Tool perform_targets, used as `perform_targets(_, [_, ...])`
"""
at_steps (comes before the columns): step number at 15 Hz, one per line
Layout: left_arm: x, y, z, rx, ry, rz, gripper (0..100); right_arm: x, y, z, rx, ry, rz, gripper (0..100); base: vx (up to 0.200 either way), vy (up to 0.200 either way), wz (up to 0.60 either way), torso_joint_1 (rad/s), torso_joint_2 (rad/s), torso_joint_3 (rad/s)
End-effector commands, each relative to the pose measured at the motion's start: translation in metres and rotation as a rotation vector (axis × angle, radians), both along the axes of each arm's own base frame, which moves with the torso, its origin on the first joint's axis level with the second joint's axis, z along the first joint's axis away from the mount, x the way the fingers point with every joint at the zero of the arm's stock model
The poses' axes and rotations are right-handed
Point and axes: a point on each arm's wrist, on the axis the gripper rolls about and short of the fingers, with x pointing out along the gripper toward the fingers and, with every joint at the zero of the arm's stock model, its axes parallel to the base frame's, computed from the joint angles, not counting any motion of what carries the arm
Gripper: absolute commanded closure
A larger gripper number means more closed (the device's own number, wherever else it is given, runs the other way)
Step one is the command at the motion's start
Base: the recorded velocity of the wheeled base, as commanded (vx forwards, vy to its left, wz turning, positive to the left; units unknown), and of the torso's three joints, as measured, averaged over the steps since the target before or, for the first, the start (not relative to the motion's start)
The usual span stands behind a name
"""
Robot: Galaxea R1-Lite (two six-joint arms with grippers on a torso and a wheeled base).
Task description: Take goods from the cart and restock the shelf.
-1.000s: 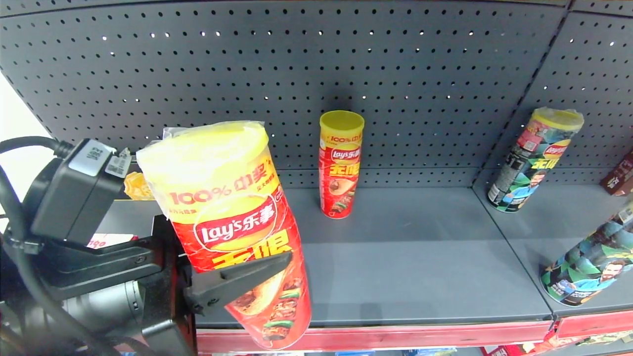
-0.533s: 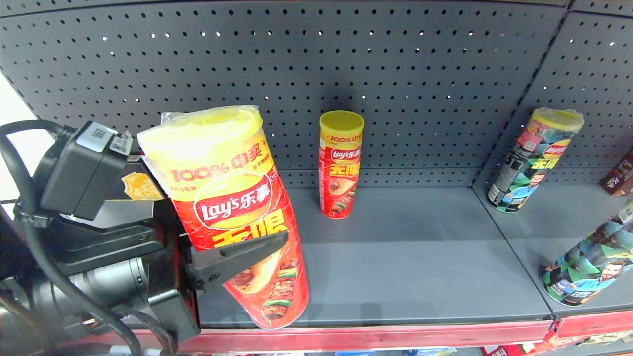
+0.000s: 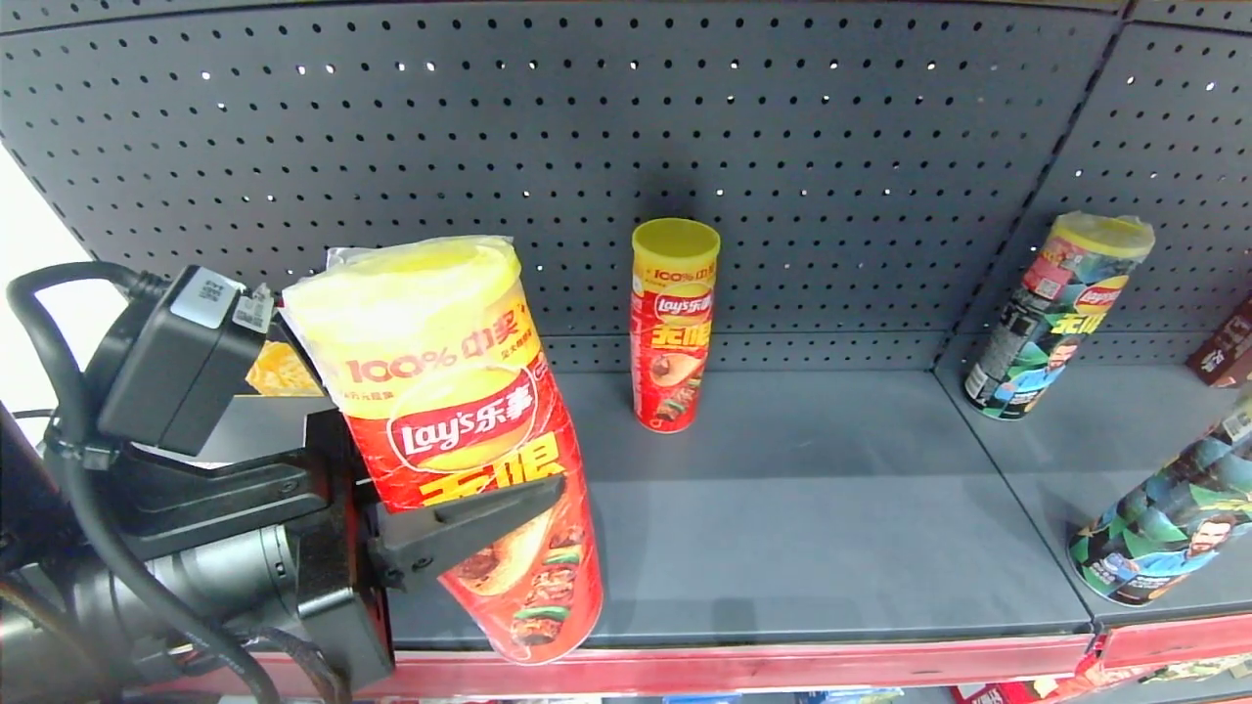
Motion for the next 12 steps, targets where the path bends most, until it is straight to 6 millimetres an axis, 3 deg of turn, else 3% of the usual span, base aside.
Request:
perform_targets(1, [0.0, 0.0, 0.0, -0.002, 0.0, 0.0, 100, 0.039, 0.019, 0.018, -0.032, 0.086, 0.112, 0, 0.0, 0.0, 0.0, 0.0, 0.0, 0.0])
perform_targets(2, [0.0, 0.0, 0.0, -0.002, 0.0, 0.002, 100, 0.054, 0.03, 0.027, -0.042, 0.108, 0.161, 0, 0.0, 0.0, 0.0, 0.0, 0.0, 0.0])
perform_targets(6, [0.001, 0.003, 0.0, -0.002, 0.0, 0.014, 100, 0.077, 0.062, 0.036, -0.074, 0.155, 0.323, 0, 0.0, 0.0, 0.0, 0.0, 0.0, 0.0])
perform_targets(9, [-0.002, 0.005, 0.001, -0.007, -0.005, 0.017, 100, 0.102, 0.086, 0.034, -0.076, 0.151, 0.38, 0, 0.0, 0.0, 0.0, 0.0, 0.0, 0.0])
perform_targets(12, [-0.002, 0.005, 0.001, -0.007, -0.005, 0.015, 100, 0.123, 0.097, 0.028, -0.125, 0.149, 0.352, 0, 0.0, 0.0, 0.0, 0.0, 0.0, 0.0])
